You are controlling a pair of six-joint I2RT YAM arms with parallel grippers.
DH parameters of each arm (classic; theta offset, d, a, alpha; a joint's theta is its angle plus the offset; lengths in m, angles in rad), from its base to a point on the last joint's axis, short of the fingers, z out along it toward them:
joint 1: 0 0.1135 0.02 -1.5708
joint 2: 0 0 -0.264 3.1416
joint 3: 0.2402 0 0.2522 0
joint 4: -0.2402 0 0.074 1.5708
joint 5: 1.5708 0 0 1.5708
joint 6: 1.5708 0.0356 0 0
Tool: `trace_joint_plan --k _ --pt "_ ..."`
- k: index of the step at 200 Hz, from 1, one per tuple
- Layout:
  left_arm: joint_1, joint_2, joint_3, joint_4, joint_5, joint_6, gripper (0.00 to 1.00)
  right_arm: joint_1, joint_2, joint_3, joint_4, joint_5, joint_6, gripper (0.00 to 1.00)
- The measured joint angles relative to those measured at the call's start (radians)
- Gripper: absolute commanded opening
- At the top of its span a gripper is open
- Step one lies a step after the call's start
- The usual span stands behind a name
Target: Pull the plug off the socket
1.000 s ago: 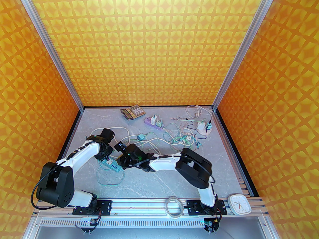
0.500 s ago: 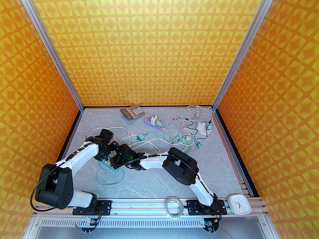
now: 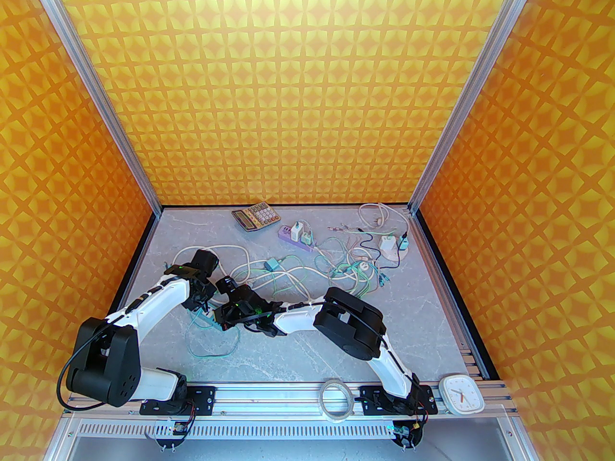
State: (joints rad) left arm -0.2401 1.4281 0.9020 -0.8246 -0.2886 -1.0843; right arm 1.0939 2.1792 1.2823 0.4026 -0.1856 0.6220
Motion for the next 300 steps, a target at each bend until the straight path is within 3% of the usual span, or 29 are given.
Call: trace_joint_plan --k 77,136,208,281,300 --pt "0.018 -0.001 0.023 -0.033 0.016 0.011 0.28 -0.001 0.009 0.056 -0.102 0.018 0.081 0.0" --pt "0.052 -0.057 0.074 -0.085 0.04 0.035 0.25 0.002 0.035 0.105 -0.14 0.032 0.08 0.0" --pt "0.062 -0.038 0.09 -0.079 0.071 0.05 0.26 0.039 0.04 0.152 -0.228 0.134 0.027 0.0" --pt "0.249 -0.071 0.204 -0.098 0.075 0.169 0.29 0.046 0.014 0.151 -0.274 0.166 -0.033 0.0" --pt "0.304 -0.074 0.206 -0.103 0.075 0.203 0.29 0.049 -0.018 0.142 -0.345 0.195 -0.063 0.07"
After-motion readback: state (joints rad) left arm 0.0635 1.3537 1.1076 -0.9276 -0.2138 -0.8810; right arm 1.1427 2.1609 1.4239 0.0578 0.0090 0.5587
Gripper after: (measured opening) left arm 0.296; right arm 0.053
